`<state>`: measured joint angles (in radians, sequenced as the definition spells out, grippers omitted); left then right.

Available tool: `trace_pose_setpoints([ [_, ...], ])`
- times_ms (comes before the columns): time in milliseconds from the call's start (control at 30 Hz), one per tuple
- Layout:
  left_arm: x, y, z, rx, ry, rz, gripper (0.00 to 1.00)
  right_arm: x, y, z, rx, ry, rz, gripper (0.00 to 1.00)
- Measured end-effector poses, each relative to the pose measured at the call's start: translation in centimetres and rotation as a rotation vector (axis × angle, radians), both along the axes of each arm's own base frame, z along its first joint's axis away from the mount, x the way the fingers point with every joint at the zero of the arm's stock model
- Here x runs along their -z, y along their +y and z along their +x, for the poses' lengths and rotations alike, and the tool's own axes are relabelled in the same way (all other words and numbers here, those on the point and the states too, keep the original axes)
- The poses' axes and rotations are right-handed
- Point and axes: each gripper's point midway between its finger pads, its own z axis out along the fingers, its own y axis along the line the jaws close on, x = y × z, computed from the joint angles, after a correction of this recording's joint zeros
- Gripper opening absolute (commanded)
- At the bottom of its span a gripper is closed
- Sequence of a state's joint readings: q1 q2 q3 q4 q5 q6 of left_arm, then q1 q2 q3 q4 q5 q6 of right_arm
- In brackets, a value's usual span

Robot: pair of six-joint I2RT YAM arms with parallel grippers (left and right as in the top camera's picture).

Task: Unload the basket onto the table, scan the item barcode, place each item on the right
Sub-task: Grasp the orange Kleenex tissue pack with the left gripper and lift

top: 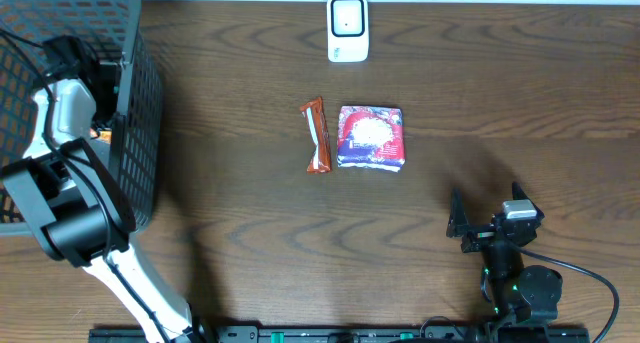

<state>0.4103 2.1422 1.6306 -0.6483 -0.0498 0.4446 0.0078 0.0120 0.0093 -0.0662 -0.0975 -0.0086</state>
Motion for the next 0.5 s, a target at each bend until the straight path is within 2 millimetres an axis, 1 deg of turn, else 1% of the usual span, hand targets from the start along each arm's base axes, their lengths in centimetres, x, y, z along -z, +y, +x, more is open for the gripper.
trace_pose_setpoints([
  [67,0.02,0.06,0.09,0.0,-0.003,0.002,0.61,0.0,0.0,0.0,0.0,0.0,0.0,0.99],
  [133,0.13,0.01,0.09,0.001,-0.002,0.001,0.49,0.02,0.0,0.0,0.0,0.0,0.0,0.99],
  [167,0.26,-0.05,0.02,0.0,0.0,-0.001,0.4,0.0,0.0,0.0,0.0,0.0,0.0,0.99],
  [233,0.49,-0.14,-0.12,-0.004,0.003,-0.004,0.27,0.0,0.0,0.0,0.0,0.0,0.0,0.99],
  [300,0.53,-0.11,-0.16,-0.012,0.002,-0.003,0.09,0.0,0.0,0.0,0.0,0.0,0.0,0.99],
  [333,0.49,-0.04,-0.16,-0.029,-0.003,-0.004,0.07,0.02,0.0,0.0,0.0,0.0,0.0,0.99],
  [500,0.06,-0.02,-0.2,-0.098,-0.026,-0.017,0.08,0.02,0.0,0.0,0.0,0.0,0.0,0.99],
])
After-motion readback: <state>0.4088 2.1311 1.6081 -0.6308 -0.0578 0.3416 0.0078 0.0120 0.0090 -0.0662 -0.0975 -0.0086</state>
